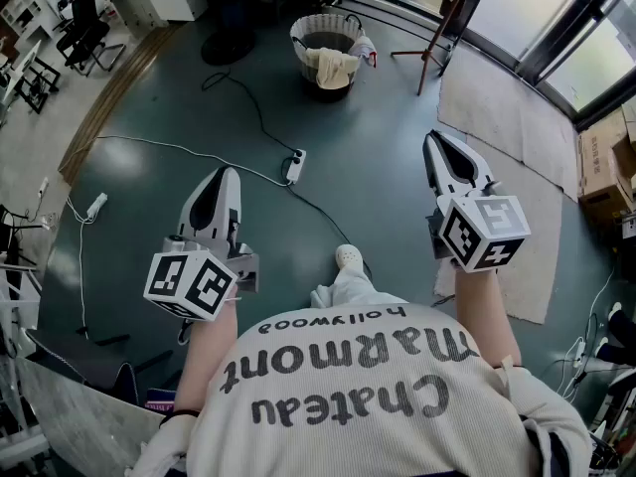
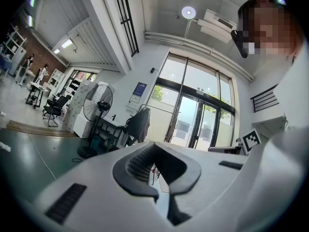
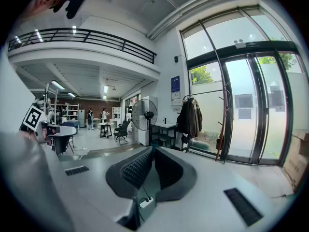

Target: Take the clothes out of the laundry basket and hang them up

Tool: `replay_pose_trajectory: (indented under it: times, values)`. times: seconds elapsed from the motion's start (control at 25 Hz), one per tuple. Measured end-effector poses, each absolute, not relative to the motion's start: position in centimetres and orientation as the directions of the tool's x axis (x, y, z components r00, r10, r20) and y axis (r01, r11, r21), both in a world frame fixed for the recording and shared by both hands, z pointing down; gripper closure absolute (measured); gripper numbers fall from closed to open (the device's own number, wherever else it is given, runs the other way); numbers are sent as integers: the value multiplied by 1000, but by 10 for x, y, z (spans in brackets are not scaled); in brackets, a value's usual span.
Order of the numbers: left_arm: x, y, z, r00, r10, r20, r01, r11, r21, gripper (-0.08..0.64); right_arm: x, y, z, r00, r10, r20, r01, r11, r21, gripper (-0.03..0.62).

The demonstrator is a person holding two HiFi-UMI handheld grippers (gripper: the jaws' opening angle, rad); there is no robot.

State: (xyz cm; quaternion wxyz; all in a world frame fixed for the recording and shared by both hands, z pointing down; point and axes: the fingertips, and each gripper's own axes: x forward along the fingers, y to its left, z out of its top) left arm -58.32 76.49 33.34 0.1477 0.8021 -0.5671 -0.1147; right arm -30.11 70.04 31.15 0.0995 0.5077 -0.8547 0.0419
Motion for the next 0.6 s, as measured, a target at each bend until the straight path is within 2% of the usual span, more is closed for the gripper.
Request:
replay_pose_trajectory:
  times: [0.28, 0.48, 0.6]
  values:
    - [-580, 734, 338, 322, -947, -5, -876, -299, 378, 554, -297, 667, 319, -483, -848, 219, -868, 496, 5, 555]
    - [-579, 695, 336, 283, -959, -1, -888, -263, 378, 555, -289, 622, 319, -530, -833, 159, -848, 522, -89, 554]
    - [-583, 672, 329, 249, -967, -50, -869, -246, 429, 555, -286, 591, 317, -555, -822, 127, -832, 544, -109, 554]
